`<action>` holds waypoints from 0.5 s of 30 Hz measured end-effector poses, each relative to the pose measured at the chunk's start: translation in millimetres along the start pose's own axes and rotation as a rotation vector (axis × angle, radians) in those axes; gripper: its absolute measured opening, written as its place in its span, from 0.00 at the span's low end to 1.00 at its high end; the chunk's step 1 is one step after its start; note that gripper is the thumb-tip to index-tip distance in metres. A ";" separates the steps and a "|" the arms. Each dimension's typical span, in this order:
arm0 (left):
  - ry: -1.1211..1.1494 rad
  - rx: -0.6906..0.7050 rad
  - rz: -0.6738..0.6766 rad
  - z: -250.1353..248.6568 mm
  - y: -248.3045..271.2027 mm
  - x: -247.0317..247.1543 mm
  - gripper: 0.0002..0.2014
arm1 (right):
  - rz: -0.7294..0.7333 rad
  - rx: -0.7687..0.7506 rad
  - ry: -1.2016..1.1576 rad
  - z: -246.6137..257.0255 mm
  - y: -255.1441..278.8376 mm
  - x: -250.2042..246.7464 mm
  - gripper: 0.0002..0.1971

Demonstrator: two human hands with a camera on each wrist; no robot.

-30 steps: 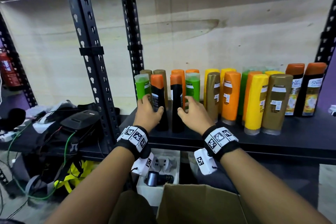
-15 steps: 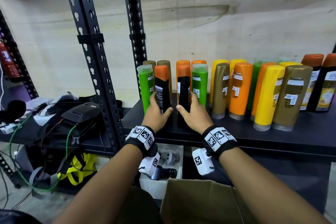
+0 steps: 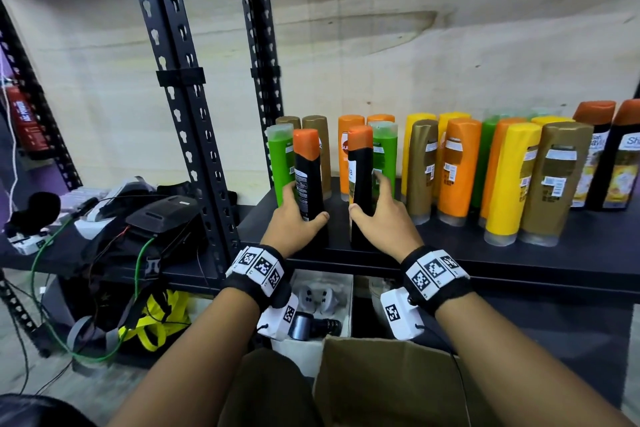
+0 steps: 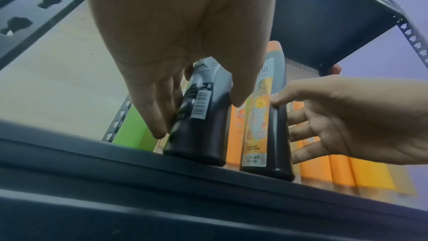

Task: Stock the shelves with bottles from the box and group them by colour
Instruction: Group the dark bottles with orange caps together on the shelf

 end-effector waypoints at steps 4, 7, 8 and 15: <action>0.105 0.024 -0.066 -7.7 -4.1 -3.5 0.42 | -0.118 -0.103 -0.135 13.8 -1.3 1.5 0.39; 0.158 0.065 -0.133 -17.4 -11.0 -9.2 0.41 | -0.218 -0.145 -0.177 20.8 -5.9 1.1 0.37; 0.172 0.081 -0.153 -20.1 -13.2 -11.3 0.40 | -0.247 -0.157 -0.185 21.8 -7.5 1.3 0.37; 0.276 0.113 -0.238 -25.3 -20.2 -11.8 0.36 | -0.410 -0.191 -0.257 12.0 -15.4 9.3 0.30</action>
Point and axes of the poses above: each hand's wrist, its own y-axis away from the middle knuckle, its own x-axis out of the palm, z = x × y, the point moved 8 cm from there along -y, towards the middle knuckle, and after that the axes turned 9 degrees about z, right-handed, at the moved point
